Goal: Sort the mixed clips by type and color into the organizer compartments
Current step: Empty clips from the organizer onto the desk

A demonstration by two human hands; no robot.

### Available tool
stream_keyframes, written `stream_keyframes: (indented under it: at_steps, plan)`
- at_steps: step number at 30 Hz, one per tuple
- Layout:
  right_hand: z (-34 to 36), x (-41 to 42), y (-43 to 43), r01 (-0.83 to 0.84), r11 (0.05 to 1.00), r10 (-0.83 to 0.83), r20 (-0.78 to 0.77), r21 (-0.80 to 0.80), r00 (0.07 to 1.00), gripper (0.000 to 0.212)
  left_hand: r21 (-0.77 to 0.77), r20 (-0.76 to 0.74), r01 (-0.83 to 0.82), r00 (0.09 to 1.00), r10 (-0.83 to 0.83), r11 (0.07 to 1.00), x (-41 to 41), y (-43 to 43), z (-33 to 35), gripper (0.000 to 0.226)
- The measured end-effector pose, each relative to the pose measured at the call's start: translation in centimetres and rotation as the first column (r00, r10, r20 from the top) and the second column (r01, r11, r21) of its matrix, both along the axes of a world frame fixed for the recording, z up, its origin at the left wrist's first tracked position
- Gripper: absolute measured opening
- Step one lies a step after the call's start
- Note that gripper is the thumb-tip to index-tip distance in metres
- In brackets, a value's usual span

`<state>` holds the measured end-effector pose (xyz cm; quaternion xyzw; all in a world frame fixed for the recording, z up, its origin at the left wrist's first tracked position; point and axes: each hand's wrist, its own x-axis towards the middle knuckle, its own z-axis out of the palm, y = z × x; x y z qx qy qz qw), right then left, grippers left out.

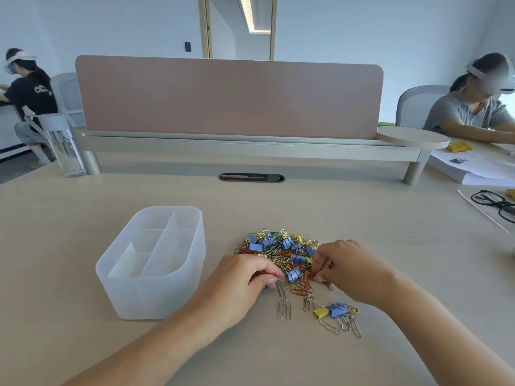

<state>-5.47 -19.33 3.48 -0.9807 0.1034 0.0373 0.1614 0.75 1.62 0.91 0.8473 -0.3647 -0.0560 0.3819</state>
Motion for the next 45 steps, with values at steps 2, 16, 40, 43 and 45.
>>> stream_keyframes:
  at_steps: [2, 16, 40, 43, 45]
  plan:
    - [0.3, 0.0, 0.3, -0.019, 0.999, 0.018, -0.028, -0.044, 0.999, 0.01, 0.009, 0.0, 0.002, 1.0, -0.002, 1.0, 0.1, 0.0, 0.0, 0.019]
    - [0.2, -0.6, -0.4, -0.07, 0.997, 0.069, -0.043, -0.02, 0.997, 0.019, 0.008, 0.021, 0.018, 1.0, -0.018, 1.0, 0.1, 0.0, -0.2, 0.019]
    - [1.3, -1.6, -2.3, -0.156, 0.979, 0.157, 0.003, 0.131, 0.988, 0.023, 0.038, 0.017, 0.011, 1.0, -0.011, 0.999, 0.4, 0.2, -0.4, 0.019]
    - [1.1, -1.5, -2.1, -0.19, 0.971, 0.188, 0.023, 0.143, 0.982, 0.031, 0.033, 0.014, 0.015, 1.0, -0.015, 0.999, 0.4, 0.2, -0.4, 0.019]
    - [0.9, -1.4, -2.0, -0.213, 0.966, 0.21, 0.037, 0.145, 0.977, 0.032, 0.025, 0.014, 0.015, 1.0, -0.015, 1.0, 0.4, 0.2, -0.3, 0.019]
